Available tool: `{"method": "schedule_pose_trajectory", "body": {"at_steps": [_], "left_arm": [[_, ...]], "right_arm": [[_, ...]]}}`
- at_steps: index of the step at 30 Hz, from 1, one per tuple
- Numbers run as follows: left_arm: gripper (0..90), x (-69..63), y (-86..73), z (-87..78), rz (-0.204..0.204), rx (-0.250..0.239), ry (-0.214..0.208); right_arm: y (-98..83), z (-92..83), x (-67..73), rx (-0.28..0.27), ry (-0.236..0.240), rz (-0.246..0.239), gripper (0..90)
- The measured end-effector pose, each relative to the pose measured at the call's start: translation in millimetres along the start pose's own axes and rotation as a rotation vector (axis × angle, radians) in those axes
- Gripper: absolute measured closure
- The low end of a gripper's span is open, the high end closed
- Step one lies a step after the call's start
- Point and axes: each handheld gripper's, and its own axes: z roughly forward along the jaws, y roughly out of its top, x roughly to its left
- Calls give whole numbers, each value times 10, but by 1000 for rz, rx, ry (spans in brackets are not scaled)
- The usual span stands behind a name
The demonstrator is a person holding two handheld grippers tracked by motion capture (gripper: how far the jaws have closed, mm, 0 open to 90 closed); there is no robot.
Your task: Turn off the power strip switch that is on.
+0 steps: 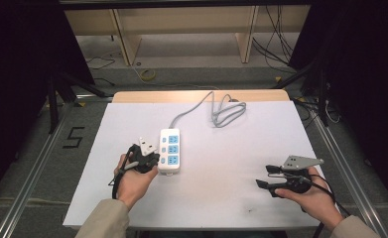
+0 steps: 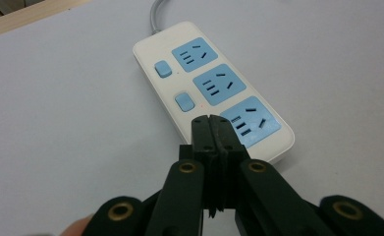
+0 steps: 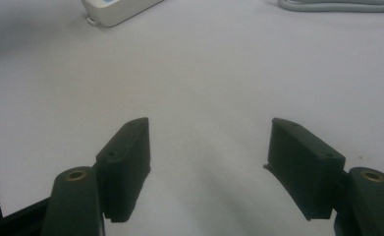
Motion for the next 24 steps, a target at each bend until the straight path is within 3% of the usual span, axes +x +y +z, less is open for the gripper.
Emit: {"method": "schedule_pose_trajectory", "body": {"at_steps": [24], "left_arm": [[900,49,79,120,-7,28,17]], "right_arm": [[3,7,18,2,-2,2,330]]}}
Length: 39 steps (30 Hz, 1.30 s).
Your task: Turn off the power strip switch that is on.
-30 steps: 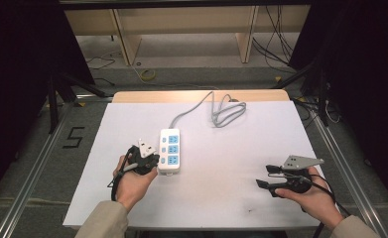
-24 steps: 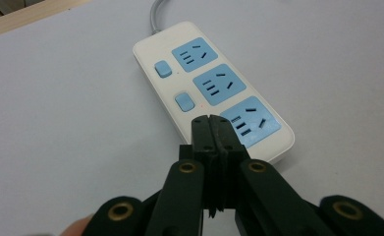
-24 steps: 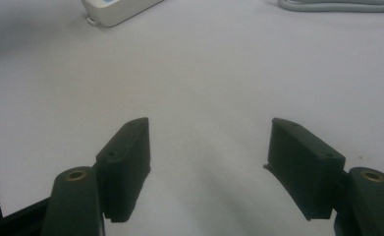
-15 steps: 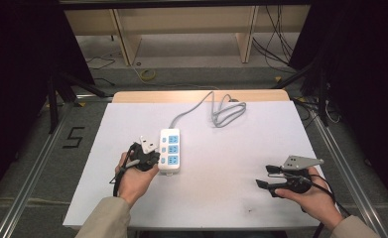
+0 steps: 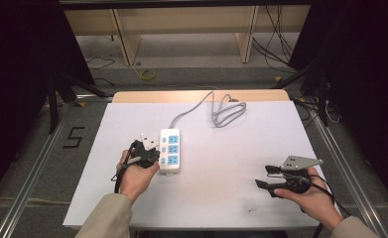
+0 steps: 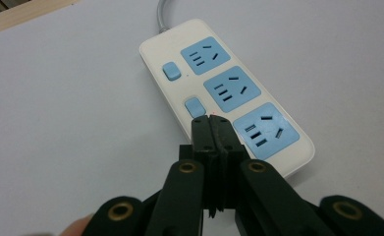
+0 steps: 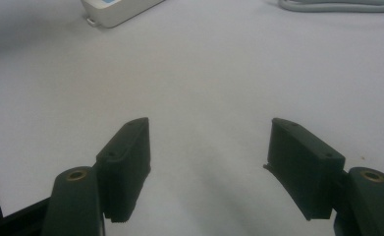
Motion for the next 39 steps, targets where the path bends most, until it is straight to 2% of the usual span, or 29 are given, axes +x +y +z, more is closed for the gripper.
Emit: {"method": "schedule_pose_trajectory", "body": {"at_steps": [5,11,22,35,39], "left_arm": [[900,23,22,32,-13,2,-2],[900,40,72,78,-5,12,4],[900,81,162,177,-19,32,2],[900,70,261,294,11,66,-10],[900,66,277,324,5,69,-11]], "right_arm": [[-11,-21,1,-2,-3,1,329],[-27,-33,-3,0,-7,7,330],[-40,-41,-7,-3,-13,10,329],[-53,-55,-7,1,-15,10,329],[-55,-58,-8,0,-17,11,329]]}}
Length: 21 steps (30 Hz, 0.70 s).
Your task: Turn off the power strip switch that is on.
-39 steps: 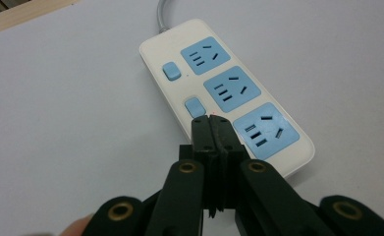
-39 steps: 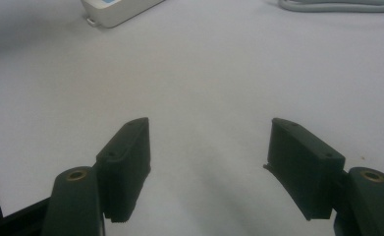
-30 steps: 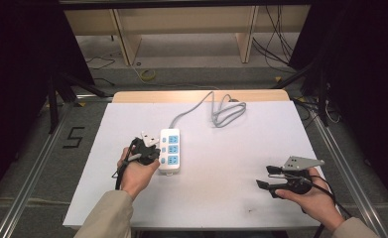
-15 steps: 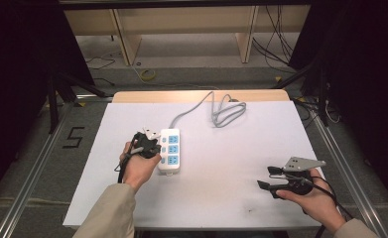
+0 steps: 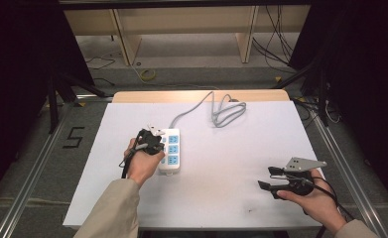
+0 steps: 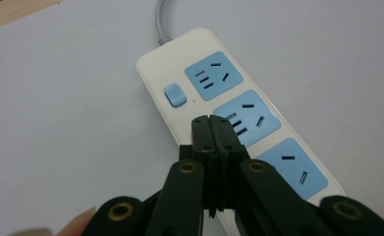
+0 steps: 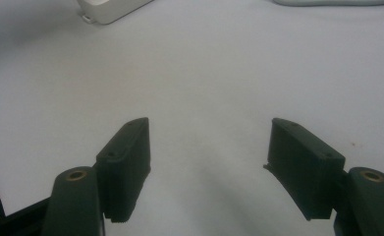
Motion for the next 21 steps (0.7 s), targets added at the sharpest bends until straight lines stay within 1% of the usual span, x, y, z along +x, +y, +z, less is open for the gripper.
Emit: {"method": "schedule_pose_trajectory", "body": {"at_steps": [8,12,18,21], "left_arm": [[900,5,38,48,3,16,5],[900,0,58,75,-4,13,5],[900,-2,71,105,3,26,5],[900,2,73,118,-4,28,5]], "right_arm": [[0,0,2,2,2,1,329],[-2,0,2,2,4,0,329],[-1,0,2,0,4,1,329],[0,2,2,1,4,0,329]]}}
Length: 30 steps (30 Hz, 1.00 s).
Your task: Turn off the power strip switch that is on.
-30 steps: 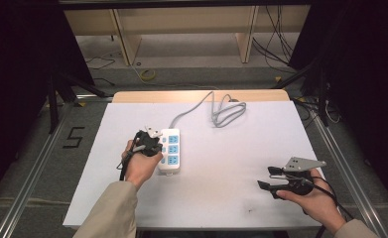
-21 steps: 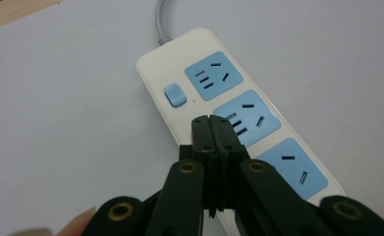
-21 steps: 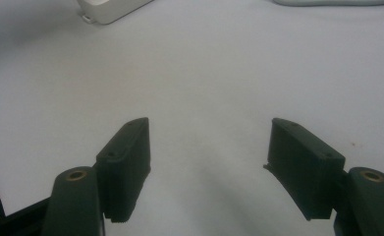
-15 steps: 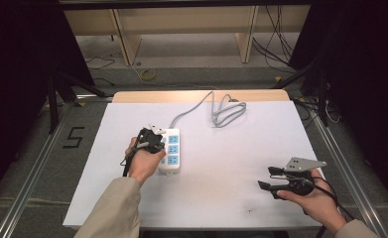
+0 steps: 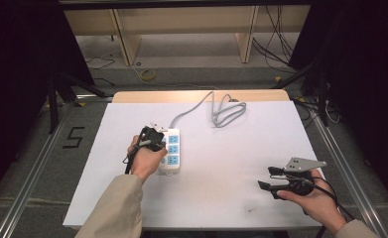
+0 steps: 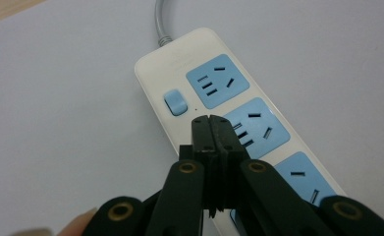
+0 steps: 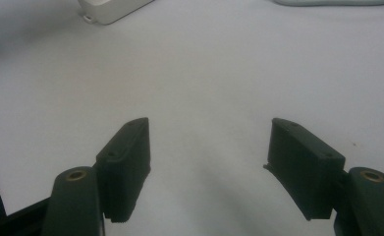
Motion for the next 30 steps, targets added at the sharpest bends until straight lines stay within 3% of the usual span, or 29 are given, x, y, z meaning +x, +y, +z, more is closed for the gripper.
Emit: {"method": "schedule_pose_trajectory", "body": {"at_steps": [13,30], "left_arm": [[900,11,50,53,-10,29,-4],[900,13,80,160,-18,133,-11]], "right_arm": [[-1,2,0,1,1,1,329],[-1,2,-1,-1,0,2,329]]}}
